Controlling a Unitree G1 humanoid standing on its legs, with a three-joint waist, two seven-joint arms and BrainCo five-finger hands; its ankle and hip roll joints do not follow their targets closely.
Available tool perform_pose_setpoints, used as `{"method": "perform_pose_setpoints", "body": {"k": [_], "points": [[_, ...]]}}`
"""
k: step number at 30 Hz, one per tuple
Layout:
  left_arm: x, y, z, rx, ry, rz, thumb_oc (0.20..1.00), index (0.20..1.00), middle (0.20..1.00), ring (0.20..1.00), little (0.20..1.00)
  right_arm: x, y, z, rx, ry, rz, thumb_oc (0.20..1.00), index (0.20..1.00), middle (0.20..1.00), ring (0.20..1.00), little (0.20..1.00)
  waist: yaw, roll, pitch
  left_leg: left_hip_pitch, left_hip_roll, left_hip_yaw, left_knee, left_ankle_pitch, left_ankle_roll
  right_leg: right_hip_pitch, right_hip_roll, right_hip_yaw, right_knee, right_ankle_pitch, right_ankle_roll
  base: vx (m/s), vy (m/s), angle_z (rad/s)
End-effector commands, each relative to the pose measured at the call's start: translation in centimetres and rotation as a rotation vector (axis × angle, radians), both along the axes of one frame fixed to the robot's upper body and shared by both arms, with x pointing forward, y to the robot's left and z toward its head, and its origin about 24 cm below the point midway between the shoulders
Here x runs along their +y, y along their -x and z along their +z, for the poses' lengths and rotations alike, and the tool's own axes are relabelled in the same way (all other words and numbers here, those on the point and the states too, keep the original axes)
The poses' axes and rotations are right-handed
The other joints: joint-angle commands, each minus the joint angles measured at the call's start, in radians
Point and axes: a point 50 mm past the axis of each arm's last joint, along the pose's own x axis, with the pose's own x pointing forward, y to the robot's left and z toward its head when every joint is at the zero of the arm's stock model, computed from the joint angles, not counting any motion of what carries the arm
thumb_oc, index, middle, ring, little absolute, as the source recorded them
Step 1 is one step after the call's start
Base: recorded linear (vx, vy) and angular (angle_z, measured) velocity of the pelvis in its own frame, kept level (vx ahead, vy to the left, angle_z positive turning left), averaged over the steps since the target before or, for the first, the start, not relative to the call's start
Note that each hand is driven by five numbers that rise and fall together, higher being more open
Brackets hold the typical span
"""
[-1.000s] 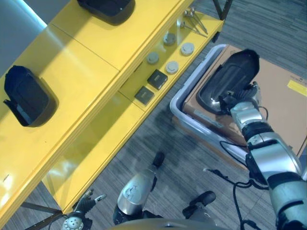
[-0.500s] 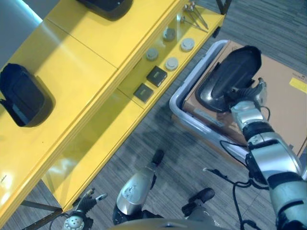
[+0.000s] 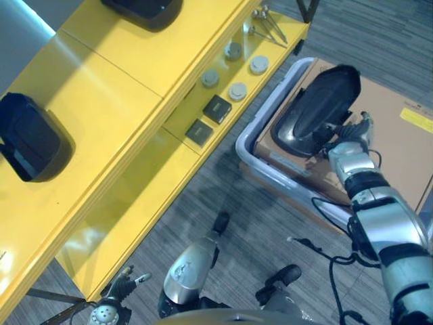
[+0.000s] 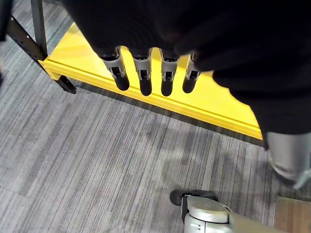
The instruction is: Move parts from the plastic box to the shelf.
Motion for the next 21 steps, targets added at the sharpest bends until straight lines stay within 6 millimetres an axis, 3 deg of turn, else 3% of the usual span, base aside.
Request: {"method": "perform_pose_setpoints", "body": {"k": [1,7,15,16,18,21], "points": [[0.6,2.0,-0.4,0.070,-0.030,-0.029,1.000,1.000,1.000,1.000,1.000,-0.8,0.0,1.7,-0.015,0.107,0.006,1.000,1.000,1.000,1.000,1.000,0.020,0.017,-0.009,-0.020,0.040,0.035,-0.049,-0.012,-0.020,0.002,-0.062,0.060,0.129,-0.075,0.059,-0.01,0.031,0.01],[0.6,1.9,-0.4,0.067,-0.025,-0.025,1.000,1.000,1.000,1.000,1.000,-0.1,-0.3,1.9,0.037,0.158,0.006,1.000,1.000,1.000,1.000,1.000,0.023,0.019,0.001,-0.030,0.037,0.035,-0.046,-0.008,-0.021,-0.008,-0.064,0.062,0.138,-0.078,0.058,0.00,0.000,0.00],[0.8,1.5,-0.2,0.052,-0.025,-0.035,1.000,1.000,1.000,1.000,1.000,-1.6,0.7,-0.4,0.257,0.209,-0.055,1.000,1.000,1.000,1.000,1.000,0.032,0.014,0.009,-0.039,0.038,0.034,-0.044,-0.006,-0.018,-0.014,-0.063,0.059,0.145,-0.077,0.058,0.00,0.000,0.00],[0.8,1.4,-0.1,0.051,-0.025,-0.036,1.000,1.000,1.000,1.000,1.000,-1.8,0.8,-0.6,0.270,0.198,-0.059,0.950,0.950,0.950,0.950,0.950,0.033,0.014,0.010,-0.040,0.038,0.034,-0.045,-0.006,-0.018,-0.014,-0.063,0.058,0.144,-0.077,0.059,-0.01,-0.019,0.03],[0.9,1.0,0.0,0.046,-0.029,-0.043,1.000,1.000,1.000,1.000,1.000,-2.5,1.3,-1.7,0.311,0.139,-0.071,0.200,0.200,0.200,0.200,0.200,0.038,0.015,0.013,-0.042,0.037,0.030,-0.047,-0.004,-0.017,-0.015,-0.061,0.056,0.143,-0.076,0.059,-0.01,-0.024,0.04],[0.9,0.8,0.1,0.040,-0.032,-0.046,1.000,1.000,1.000,1.000,1.000,-2.8,1.6,-2.0,0.318,0.116,-0.082,0.200,0.200,0.200,0.200,0.200,0.039,0.016,0.017,-0.046,0.036,0.027,-0.044,-0.003,-0.016,-0.018,-0.061,0.056,0.146,-0.076,0.059,-0.01,-0.010,0.02]]}}
